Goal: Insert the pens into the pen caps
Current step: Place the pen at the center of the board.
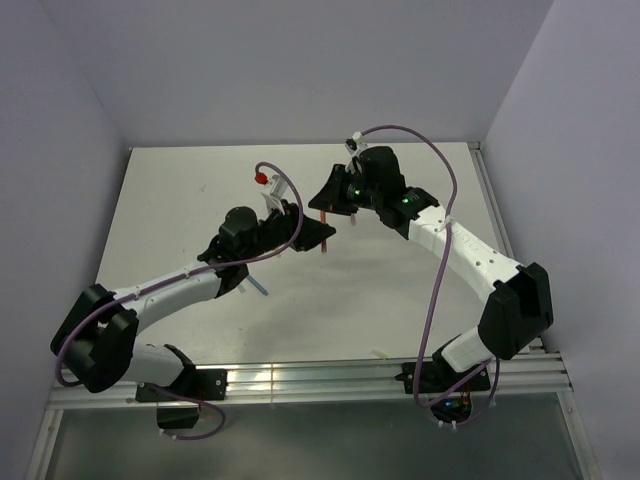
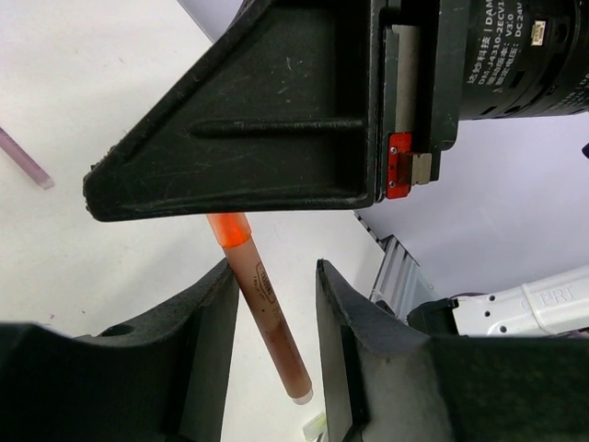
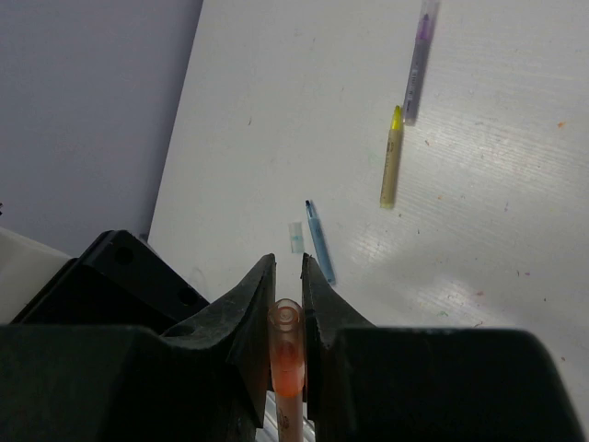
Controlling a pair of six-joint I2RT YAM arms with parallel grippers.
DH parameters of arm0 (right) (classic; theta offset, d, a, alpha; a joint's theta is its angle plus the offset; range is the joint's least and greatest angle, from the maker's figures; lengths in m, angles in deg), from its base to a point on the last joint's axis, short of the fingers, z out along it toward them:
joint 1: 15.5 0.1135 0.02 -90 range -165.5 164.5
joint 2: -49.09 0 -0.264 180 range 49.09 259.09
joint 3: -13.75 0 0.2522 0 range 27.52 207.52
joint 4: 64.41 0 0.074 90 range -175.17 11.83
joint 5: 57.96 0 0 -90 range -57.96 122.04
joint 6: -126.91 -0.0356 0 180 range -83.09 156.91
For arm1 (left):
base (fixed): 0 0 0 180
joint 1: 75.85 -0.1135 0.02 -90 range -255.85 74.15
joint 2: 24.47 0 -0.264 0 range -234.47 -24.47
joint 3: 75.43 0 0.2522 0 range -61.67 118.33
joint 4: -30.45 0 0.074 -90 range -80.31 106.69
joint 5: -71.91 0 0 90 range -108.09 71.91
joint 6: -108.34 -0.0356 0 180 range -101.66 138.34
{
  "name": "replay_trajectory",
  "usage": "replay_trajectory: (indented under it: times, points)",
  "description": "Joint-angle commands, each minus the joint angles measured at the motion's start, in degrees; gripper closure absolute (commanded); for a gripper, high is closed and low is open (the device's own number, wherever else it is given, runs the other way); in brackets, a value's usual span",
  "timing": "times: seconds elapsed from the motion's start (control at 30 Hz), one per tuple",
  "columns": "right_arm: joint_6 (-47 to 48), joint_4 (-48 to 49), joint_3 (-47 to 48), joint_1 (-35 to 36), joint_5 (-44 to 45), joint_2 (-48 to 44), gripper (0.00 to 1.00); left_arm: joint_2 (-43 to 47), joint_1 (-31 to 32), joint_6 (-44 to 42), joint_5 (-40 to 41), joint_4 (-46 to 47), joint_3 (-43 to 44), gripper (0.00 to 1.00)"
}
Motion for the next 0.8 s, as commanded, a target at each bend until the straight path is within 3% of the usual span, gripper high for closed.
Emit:
replay_trajectory:
  times: [0.0, 0.63, 0.73, 0.77]
  points:
    - [0.1, 2.1, 1.1, 0.0, 2.5, -1.8, 1.0, -0.2, 0.6, 2.2, -4.4, 5.4, -0.8, 0.58]
    - [0.3, 3.6, 1.2, -0.1, 5.9, -3.7, 1.0, -2.8, 0.6, 6.7, -7.1, 10.4, -3.3, 0.6]
    - [0.0, 4.6, 0.2, 0.0, 5.9, -4.7, 1.0, -3.1, 0.6, 7.2, -7.2, 10.8, -3.4, 0.72]
    - [0.0, 5.2, -0.3, 0.0, 6.3, -5.0, 1.0, -3.5, 0.6, 7.4, -7.2, 10.8, -3.3, 0.86]
